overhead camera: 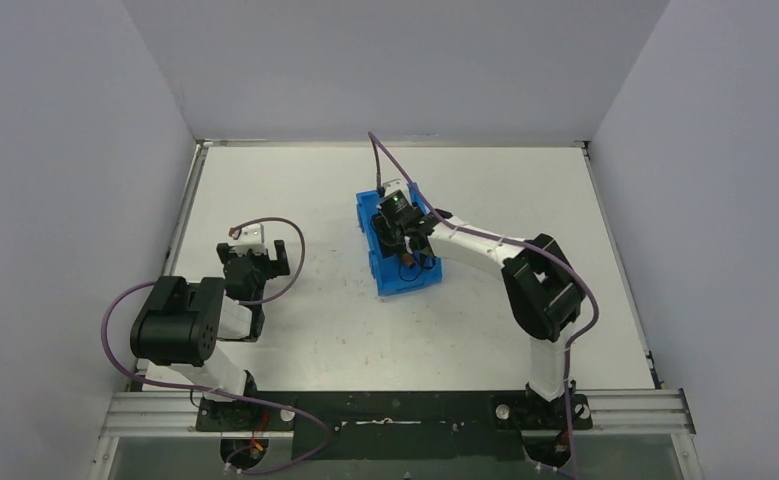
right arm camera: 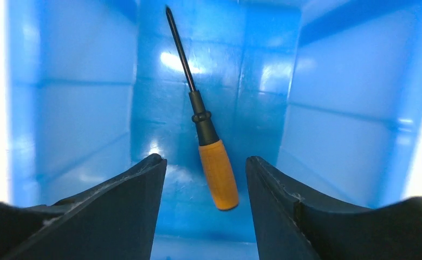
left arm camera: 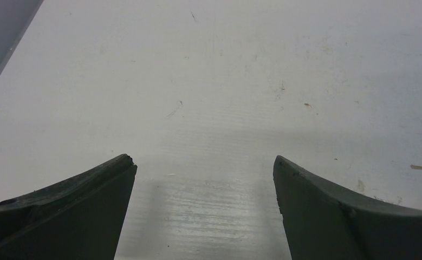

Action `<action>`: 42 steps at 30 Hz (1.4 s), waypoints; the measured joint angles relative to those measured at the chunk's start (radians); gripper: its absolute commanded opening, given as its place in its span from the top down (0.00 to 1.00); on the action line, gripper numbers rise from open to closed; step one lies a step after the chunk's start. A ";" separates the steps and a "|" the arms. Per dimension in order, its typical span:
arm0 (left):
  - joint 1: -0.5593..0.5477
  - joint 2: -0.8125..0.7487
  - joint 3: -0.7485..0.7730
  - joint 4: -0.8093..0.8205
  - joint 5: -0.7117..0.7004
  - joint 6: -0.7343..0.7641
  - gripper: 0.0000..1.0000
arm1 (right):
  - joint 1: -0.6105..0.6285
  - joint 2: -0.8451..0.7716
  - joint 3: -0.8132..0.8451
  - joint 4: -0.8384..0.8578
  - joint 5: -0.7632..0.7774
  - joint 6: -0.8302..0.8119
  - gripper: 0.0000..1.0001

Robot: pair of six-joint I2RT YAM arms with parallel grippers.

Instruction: Put the screwdriver in the bin

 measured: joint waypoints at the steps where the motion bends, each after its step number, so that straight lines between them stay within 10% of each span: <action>1: 0.000 0.000 0.000 0.000 0.000 0.000 0.03 | 0.002 -0.022 0.003 -0.005 0.003 -0.001 0.41; 8: 0.000 0.000 0.000 0.000 0.000 0.000 0.03 | 0.007 -0.257 0.013 -0.001 0.054 -0.016 0.00; 16: 0.000 0.000 0.000 0.000 0.000 0.000 0.03 | -0.108 -0.518 -0.168 0.119 0.136 -0.035 0.00; 29: 0.000 0.000 0.000 0.000 0.000 0.000 0.03 | -0.629 -0.771 -0.887 0.594 -0.027 -0.013 0.00; 42: 0.000 0.000 0.000 0.000 0.000 0.000 0.03 | -0.666 -0.906 -1.203 1.049 -0.113 -0.103 0.00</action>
